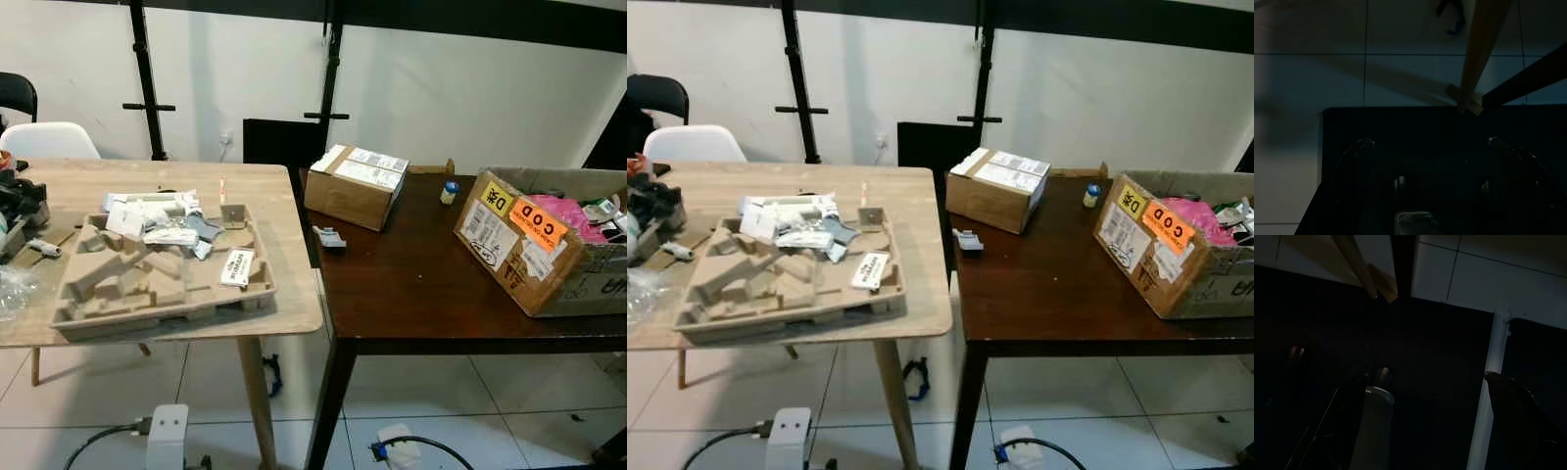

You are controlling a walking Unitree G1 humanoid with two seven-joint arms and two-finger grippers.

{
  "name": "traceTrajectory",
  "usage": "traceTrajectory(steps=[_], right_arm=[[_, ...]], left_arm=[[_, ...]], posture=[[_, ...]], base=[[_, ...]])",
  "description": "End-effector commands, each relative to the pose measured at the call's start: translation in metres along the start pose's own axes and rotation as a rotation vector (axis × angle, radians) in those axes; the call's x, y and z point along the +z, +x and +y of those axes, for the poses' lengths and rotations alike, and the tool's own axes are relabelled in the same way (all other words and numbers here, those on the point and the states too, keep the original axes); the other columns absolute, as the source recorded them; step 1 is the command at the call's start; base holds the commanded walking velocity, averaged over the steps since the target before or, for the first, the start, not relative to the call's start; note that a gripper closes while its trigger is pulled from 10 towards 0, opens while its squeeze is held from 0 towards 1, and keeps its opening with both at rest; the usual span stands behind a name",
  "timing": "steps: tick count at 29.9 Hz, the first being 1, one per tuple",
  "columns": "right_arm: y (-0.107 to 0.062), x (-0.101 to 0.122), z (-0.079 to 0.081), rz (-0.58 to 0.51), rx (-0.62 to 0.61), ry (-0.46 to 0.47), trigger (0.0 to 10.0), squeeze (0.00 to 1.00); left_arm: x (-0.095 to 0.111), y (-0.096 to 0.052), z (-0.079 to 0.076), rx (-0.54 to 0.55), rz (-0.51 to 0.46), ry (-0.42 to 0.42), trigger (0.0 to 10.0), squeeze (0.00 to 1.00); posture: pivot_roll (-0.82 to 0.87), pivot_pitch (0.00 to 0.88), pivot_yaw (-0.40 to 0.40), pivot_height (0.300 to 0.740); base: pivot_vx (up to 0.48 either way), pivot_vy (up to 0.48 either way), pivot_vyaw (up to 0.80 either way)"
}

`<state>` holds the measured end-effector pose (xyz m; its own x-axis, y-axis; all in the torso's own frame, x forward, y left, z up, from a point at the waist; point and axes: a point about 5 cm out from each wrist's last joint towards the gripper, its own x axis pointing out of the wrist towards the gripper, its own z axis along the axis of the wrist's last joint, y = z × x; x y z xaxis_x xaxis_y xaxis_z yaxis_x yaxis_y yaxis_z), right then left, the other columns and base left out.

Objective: Picking trash to rubbish bin

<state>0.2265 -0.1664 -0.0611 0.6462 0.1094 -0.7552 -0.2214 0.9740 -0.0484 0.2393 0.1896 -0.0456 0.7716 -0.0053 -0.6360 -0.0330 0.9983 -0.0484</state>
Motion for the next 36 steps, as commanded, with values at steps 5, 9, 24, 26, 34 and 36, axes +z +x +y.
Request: traceTrajectory(steps=[5, 9, 24, 26, 34, 36], right_arm=[[-0.0013, -0.0044, -0.0041, 0.015, -0.01, -0.008, 10.0, 0.0], [-0.0013, -0.0038, -0.0047, 0.011, -0.016, -0.002, 10.0, 0.0], [-0.0016, -0.0046, -0.0054, 0.014, -0.011, 0.0, 10.0, 0.0], [-0.0016, -0.0048, -0.005, 0.013, -0.009, -0.001, 10.0, 0.0], [-0.0012, -0.0047, -0.003, 0.014, -0.004, -0.002, 10.0, 0.0], [-0.0011, -0.0043, -0.0027, 0.013, -0.004, 0.0, 10.0, 0.0]], left_arm=[[-0.0037, -0.0007, -0.0007, 0.0, 0.012, -0.013, 10.0, 0.11], [-0.0037, -0.0007, -0.0005, 0.001, 0.011, -0.017, 10.0, 0.1], [-0.0065, -0.0005, 0.0003, 0.01, 0.037, -0.095, 10.0, 0.1], [-0.0047, -0.0003, 0.0009, 0.003, 0.029, -0.105, 10.0, 0.09], [-0.0038, -0.0005, 0.0031, 0.009, 0.022, -0.097, 10.0, 0.09], [-0.0027, -0.0008, 0.0048, 0.022, 0.012, -0.086, 10.0, 0.07]], posture=[[0.04, 0.041, -0.057, 0.74], [0.04, 0.041, -0.057, 0.74], [0.03, 0.043, -0.059, 0.74], [0.03, 0.047, -0.061, 0.74], [0.04, 0.051, -0.059, 0.74], [0.04, 0.051, -0.059, 0.74]], base=[[0.0, -0.48, 0.0], [0.0, -0.48, 0.0], [0.0, -0.384, 0.0], [0.0, 0.48, 0.0], [0.0, 0.48, 0.0], [0.0, 0.24, 0.0]])
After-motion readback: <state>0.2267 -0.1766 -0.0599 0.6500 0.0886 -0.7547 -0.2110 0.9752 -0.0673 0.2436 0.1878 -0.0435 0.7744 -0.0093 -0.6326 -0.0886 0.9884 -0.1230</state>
